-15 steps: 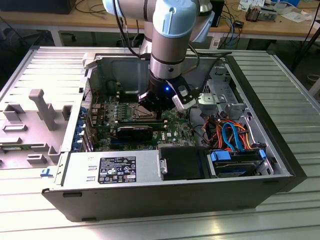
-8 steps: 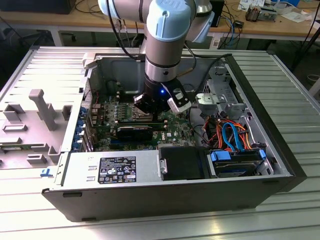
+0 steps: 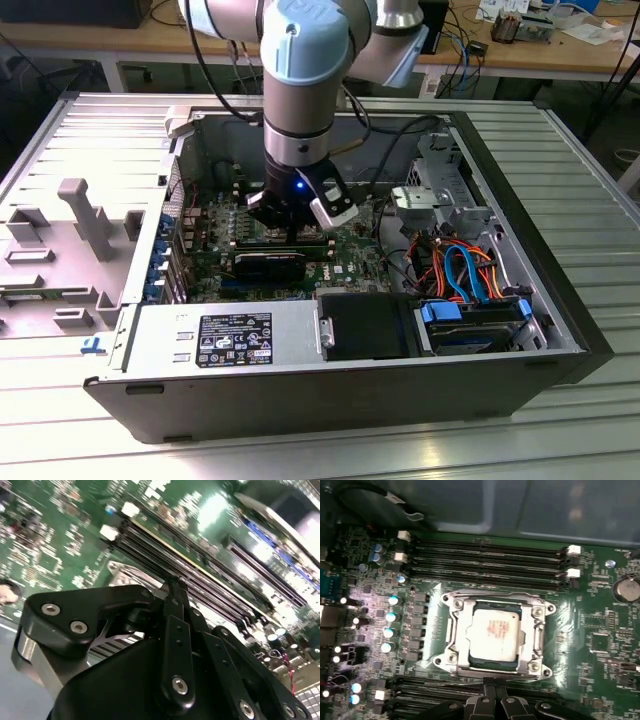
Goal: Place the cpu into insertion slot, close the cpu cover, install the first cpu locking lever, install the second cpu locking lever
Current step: 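Install the second cpu locking lever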
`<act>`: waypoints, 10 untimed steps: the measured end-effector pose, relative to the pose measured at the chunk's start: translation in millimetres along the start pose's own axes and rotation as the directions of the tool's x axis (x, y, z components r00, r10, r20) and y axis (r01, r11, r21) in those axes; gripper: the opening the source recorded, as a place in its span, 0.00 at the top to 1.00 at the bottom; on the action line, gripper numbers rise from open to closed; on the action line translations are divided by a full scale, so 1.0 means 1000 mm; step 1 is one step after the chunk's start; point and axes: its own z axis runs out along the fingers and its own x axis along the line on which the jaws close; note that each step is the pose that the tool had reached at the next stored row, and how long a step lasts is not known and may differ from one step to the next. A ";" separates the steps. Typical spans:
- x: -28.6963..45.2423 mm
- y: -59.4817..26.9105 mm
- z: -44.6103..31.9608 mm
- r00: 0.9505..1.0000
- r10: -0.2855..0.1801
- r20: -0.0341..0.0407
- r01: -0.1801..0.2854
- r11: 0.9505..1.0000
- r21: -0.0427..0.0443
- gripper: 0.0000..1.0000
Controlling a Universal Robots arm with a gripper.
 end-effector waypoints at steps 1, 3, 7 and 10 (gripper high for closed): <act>0.0033 0.0003 0.0002 1.000 0.000 0.001 0.000 1.000 0.000 0.89; 0.0123 0.0012 0.0009 1.000 0.000 0.004 0.000 1.000 0.000 0.89; 0.0264 0.0026 0.0019 1.000 -0.001 0.011 0.001 1.000 0.001 0.89; 0.0377 0.0037 0.0024 1.000 -0.001 0.016 0.001 1.000 0.002 0.89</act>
